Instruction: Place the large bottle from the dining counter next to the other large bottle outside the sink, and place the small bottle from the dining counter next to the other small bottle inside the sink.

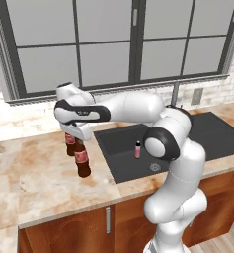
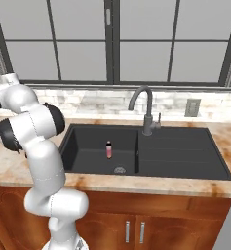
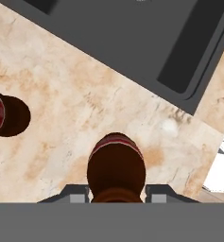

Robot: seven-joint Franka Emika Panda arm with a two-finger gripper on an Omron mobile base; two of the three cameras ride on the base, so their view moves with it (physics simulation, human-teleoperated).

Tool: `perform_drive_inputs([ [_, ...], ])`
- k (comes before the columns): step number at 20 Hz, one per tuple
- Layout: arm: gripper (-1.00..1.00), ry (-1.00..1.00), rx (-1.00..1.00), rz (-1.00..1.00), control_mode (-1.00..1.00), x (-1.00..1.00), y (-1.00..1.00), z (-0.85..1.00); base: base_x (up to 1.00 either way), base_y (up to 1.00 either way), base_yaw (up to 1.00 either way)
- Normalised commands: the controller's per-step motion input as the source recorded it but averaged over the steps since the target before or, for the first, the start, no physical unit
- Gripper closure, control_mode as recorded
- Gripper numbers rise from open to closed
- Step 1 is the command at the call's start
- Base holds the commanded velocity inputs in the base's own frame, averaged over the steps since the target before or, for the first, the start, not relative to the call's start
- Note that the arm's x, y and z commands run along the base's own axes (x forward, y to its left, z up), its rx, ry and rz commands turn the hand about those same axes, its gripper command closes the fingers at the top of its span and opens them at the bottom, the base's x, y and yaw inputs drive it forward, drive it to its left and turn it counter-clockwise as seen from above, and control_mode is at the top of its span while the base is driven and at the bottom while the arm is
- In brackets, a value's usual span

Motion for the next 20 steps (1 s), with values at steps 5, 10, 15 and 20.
perform_drive_inputs([
  [5,-1.0,0.0,0.0,0.0,-1.0,0.0,0.0,0.0,0.0,0.0,0.0],
  [10,-1.0,0.0,0.0,0.0,-1.0,-0.01,0.0,0.0,0.0,0.0,0.0],
  [15,-1.0,0.0,0.0,0.0,-1.0,-0.12,-0.02,0.0,0.0,0.0,0.0],
  [20,-1.0,0.0,0.0,0.0,-1.0,-0.05,-0.1,0.03,0.0,0.0,0.0],
])
